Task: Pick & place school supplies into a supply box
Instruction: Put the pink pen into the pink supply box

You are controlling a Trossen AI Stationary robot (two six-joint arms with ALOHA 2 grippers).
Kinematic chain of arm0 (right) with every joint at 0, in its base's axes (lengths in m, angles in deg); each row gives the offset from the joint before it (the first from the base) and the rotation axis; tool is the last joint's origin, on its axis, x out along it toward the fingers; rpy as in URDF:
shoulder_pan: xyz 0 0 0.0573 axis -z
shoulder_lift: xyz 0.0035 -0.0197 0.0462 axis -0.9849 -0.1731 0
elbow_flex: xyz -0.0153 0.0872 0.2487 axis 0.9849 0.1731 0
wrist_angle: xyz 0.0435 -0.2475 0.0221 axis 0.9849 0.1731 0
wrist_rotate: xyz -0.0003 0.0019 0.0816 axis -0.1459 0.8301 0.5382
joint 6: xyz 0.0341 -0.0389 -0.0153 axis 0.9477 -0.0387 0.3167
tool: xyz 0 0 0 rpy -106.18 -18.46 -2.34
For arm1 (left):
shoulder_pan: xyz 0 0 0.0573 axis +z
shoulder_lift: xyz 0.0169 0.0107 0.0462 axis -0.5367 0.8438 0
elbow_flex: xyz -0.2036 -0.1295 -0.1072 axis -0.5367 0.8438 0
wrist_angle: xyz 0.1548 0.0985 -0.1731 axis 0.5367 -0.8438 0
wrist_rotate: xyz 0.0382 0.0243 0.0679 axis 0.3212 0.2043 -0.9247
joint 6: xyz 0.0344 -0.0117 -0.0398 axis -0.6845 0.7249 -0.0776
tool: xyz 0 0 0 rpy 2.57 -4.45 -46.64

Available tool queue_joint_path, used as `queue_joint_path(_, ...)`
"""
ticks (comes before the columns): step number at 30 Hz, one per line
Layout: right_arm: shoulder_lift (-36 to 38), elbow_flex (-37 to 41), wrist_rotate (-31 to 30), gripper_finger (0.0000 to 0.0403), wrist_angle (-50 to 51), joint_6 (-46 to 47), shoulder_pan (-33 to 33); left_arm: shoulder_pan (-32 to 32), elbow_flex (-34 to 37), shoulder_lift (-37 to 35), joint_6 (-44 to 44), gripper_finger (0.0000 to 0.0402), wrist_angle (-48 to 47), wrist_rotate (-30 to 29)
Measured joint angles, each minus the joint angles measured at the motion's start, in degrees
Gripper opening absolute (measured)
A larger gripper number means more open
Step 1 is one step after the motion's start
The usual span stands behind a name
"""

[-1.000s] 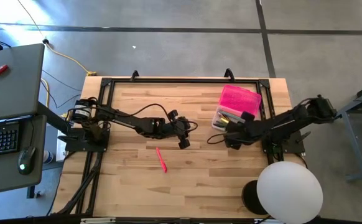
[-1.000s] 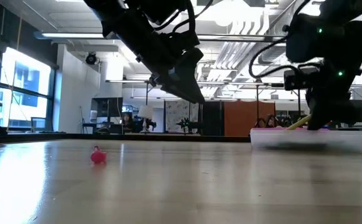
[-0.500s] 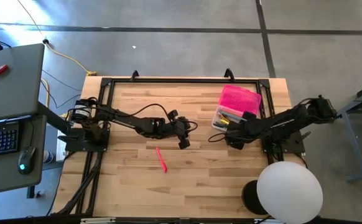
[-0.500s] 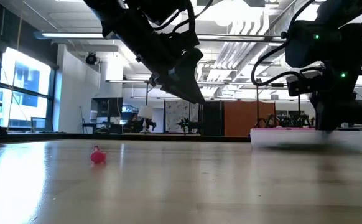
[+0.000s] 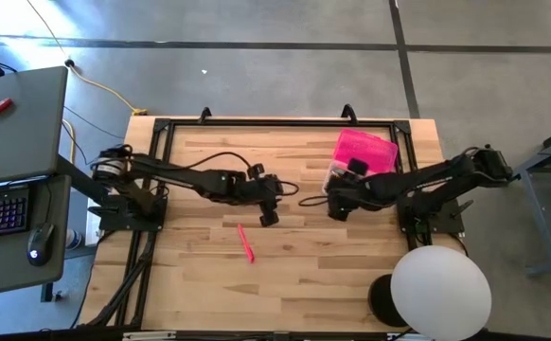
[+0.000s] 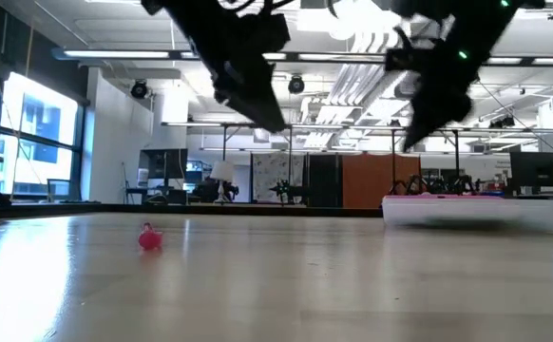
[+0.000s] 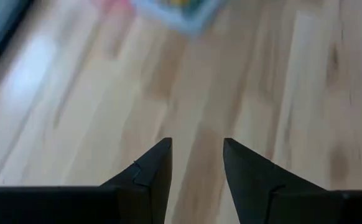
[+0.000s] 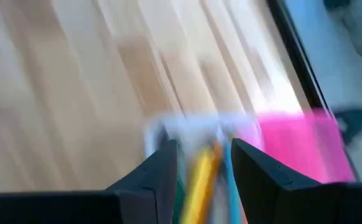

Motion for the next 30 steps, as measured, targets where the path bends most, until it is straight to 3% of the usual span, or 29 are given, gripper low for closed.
queue_joint_path(4,-0.02,0.51,7.24,0.0129,-18.33,-4.91,0.02,-0.31,-1.47,-2.02,1.03,0.0175,-11.68,3.00)
queue_joint_path(10,-1.17,7.18,20.65,0.0129,-50.89,-12.01,0.00,-2.58,-1.65,-4.36,6.93,0.0175,-25.86,2.17)
queue_joint_path(13,-2.72,9.90,25.60,0.0129,-61.10,-12.38,-0.02,-5.15,-1.66,-4.86,11.09,0.0175,-31.44,2.60)
queue_joint_path(22,-4.55,10.74,23.87,0.0129,-60.10,-12.58,0.92,-17.46,2.85,-4.48,8.98,0.0175,-32.29,7.50)
queue_joint_path(27,-4.61,10.78,24.53,0.0129,-60.04,-14.59,1.89,-20.81,7.30,-4.48,4.69,0.0175,-20.05,7.29)
queue_joint_path(30,-4.61,10.78,24.69,0.0129,-60.32,-14.88,2.25,-20.66,9.74,-4.02,-6.38,0.0175,-8.77,7.17)
